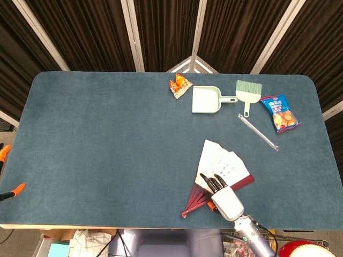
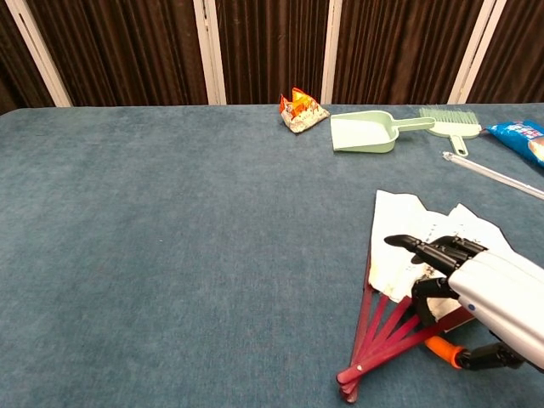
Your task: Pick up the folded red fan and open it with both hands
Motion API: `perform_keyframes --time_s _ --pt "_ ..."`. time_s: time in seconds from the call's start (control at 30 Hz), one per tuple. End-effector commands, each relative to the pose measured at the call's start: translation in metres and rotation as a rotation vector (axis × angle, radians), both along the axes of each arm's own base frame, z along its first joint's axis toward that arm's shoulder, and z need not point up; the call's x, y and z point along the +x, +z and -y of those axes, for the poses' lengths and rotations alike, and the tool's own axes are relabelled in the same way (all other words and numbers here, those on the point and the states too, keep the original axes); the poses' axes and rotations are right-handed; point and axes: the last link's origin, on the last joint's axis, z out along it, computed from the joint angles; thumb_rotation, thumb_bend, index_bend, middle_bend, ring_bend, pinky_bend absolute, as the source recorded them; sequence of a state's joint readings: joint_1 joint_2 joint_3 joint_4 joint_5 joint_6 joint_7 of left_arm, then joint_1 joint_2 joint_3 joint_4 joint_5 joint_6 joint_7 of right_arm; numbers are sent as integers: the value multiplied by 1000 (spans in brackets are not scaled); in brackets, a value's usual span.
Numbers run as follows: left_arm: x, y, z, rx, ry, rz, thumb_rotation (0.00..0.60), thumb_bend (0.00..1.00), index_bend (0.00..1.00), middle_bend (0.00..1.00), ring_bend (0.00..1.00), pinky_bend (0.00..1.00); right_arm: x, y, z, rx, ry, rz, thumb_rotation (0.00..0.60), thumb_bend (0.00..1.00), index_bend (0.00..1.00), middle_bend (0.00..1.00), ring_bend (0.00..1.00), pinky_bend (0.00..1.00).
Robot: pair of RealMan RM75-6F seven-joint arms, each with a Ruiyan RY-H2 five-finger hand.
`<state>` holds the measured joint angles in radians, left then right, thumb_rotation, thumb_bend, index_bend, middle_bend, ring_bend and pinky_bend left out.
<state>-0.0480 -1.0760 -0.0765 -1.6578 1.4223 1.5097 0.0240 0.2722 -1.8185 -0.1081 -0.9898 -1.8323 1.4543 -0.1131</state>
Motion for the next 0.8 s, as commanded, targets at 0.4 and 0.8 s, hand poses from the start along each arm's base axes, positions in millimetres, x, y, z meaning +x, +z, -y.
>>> perform_keyframes --time_s 0.4,0.8 --pt "1 -1 -1 -3 -2 -1 600 208 0 0 0 151 -2 -4 3 10 0 -29 600 388 629 100 236 174" --pt "0 0 0 -3 -3 4 600 208 0 0 0 151 -1 -4 4 8 6 -30 600 403 718 110 240 174"
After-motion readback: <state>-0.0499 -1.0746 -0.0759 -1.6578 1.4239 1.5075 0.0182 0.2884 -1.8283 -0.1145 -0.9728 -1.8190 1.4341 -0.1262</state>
